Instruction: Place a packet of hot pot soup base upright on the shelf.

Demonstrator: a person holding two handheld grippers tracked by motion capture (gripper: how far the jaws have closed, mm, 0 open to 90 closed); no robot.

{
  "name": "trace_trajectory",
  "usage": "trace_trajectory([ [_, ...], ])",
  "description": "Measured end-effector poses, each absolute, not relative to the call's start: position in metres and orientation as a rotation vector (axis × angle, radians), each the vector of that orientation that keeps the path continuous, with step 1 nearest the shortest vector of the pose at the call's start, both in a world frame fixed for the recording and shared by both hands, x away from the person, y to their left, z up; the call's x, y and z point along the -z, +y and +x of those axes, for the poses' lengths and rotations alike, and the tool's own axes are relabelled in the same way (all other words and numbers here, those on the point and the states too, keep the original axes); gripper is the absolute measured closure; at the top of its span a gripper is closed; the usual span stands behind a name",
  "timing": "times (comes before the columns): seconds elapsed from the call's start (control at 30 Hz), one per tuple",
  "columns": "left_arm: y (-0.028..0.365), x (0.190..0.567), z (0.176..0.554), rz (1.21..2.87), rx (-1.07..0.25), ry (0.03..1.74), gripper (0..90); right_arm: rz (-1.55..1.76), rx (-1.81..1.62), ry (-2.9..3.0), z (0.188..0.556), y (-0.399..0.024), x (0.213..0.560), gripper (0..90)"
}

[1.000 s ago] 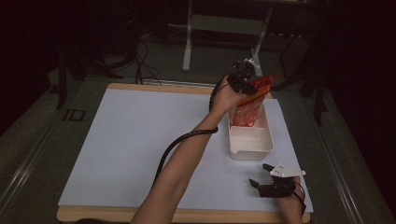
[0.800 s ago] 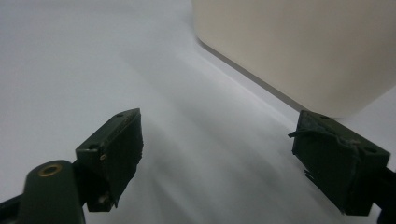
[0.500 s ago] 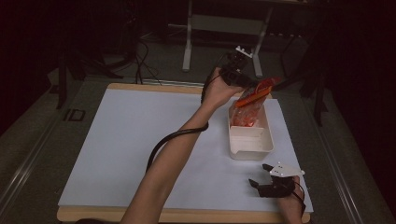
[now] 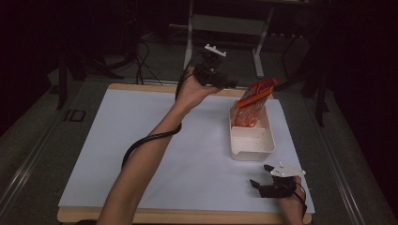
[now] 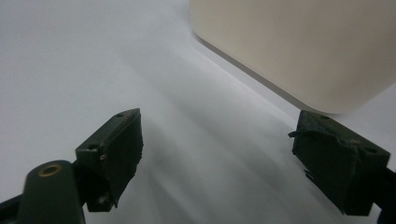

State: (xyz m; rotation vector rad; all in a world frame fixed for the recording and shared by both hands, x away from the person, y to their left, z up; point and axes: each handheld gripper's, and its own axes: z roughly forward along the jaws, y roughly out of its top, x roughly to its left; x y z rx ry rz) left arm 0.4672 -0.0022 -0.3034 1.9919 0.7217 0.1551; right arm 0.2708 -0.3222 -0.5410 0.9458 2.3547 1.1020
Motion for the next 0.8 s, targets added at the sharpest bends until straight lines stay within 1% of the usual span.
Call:
trace_trajectory([
  [0.13, 0.017, 0.302, 0.456, 1.97, -0.175, 0.717, 45.4, 0.948, -1.1, 2.354, 0.271, -0.322, 0.541, 15.8],
  [0.2, 0.024, 0.302, 0.449, 1.98, -0.219, 0.71, 45.4, 0.949, -1.098, 2.354, 0.271, -0.322, 0.541, 15.8],
  [0.27, 0.03, 0.304, 0.442, 1.992, -0.235, 0.699, 45.3, 0.95, -1.097, 2.352, 0.271, -0.322, 0.541, 15.8],
  [0.37, 0.039, 0.311, 0.429, 1.996, -0.279, 0.683, 44.8, 0.952, -1.099, 2.349, 0.271, -0.322, 0.541, 15.8],
  [0.47, 0.045, 0.321, 0.421, 1.995, -0.281, 0.67, 44.8, 0.958, -1.102, 2.347, 0.271, -0.323, 0.541, 15.8],
  [0.5, 0.05, 0.336, 0.414, 2.011, -0.289, 0.666, 44.8, 0.965, -1.1, 2.343, 0.271, -0.323, 0.541, 15.8],
  [0.63, 0.06, 0.361, 0.4, 2.068, -0.328, 0.672, 43.9, 0.972, -1.101, 2.339, 0.271, -0.323, 0.541, 15.8],
  [0.67, 0.06, 0.361, 0.4, 2.068, -0.328, 0.672, 43.9, 0.972, -1.101, 2.339, 0.271, -0.323, 0.541, 15.8],
  [0.8, 0.084, 0.393, 0.372, 2.051, -0.343, 0.699, 43.9, 0.991, -1.118, 2.321, 0.271, -0.326, 0.539, 15.7],
])
